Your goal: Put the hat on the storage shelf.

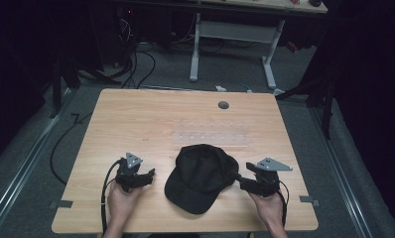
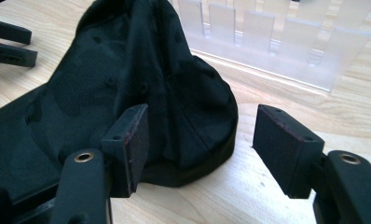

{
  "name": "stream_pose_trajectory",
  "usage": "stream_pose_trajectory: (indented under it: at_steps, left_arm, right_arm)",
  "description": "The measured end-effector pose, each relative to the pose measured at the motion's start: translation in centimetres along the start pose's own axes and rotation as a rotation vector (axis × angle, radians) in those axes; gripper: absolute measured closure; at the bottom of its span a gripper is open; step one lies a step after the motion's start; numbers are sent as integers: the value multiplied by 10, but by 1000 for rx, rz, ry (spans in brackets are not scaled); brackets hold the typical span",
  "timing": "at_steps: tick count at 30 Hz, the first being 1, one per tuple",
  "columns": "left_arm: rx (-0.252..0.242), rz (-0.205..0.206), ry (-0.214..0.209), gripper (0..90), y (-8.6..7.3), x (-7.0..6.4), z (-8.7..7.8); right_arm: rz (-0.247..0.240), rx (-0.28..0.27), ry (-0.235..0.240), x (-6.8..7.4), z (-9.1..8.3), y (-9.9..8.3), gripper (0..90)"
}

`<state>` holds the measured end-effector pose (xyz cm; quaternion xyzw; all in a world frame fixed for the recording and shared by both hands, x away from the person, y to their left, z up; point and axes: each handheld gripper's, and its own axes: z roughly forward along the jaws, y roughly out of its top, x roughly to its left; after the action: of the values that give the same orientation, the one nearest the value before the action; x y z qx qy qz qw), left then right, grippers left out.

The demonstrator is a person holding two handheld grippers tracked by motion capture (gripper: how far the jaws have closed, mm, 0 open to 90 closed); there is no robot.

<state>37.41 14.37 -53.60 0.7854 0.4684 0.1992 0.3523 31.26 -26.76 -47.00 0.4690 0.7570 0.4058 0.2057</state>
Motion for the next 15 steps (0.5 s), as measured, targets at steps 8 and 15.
stream_pose_trajectory:
  at_steps: [8, 15]
  left_arm:
    - [0, 0, 0, 275, 0, 0, 0]
    - [0, 0, 0, 275, 0, 0, 0]
  right_arm:
    - [-23, 8, 16, 7, 5, 16, 358]
    - [-44, 10, 30, 13, 12, 31, 360]
